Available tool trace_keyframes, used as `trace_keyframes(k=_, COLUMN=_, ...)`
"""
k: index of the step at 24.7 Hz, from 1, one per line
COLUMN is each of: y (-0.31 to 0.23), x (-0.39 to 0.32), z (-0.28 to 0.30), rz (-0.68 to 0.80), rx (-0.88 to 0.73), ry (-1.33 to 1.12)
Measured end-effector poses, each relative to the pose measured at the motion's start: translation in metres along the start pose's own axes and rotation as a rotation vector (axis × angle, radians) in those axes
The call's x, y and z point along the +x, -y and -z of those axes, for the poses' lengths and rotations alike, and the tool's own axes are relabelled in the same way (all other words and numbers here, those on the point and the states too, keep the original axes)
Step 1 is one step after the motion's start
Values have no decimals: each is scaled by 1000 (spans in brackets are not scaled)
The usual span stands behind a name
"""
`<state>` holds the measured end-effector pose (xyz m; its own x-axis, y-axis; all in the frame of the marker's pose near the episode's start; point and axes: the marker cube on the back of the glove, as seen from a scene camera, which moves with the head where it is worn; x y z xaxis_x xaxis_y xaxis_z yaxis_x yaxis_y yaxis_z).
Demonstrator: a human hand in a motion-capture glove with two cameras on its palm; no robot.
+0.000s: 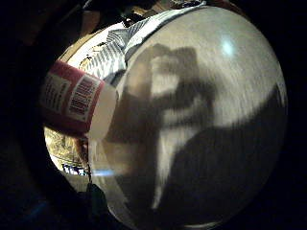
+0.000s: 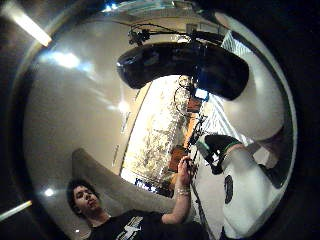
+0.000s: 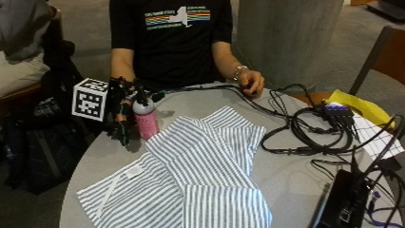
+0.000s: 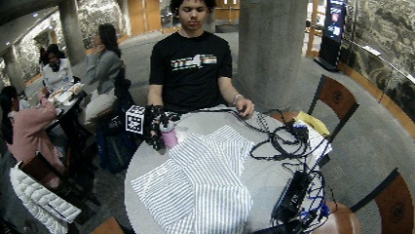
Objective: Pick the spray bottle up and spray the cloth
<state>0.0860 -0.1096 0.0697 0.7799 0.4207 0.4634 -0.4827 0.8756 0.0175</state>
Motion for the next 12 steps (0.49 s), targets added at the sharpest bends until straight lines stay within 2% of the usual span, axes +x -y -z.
trace_keyframes(k=12, y=21, x=10, z=-16, rz=43, rx=42, ry=17)
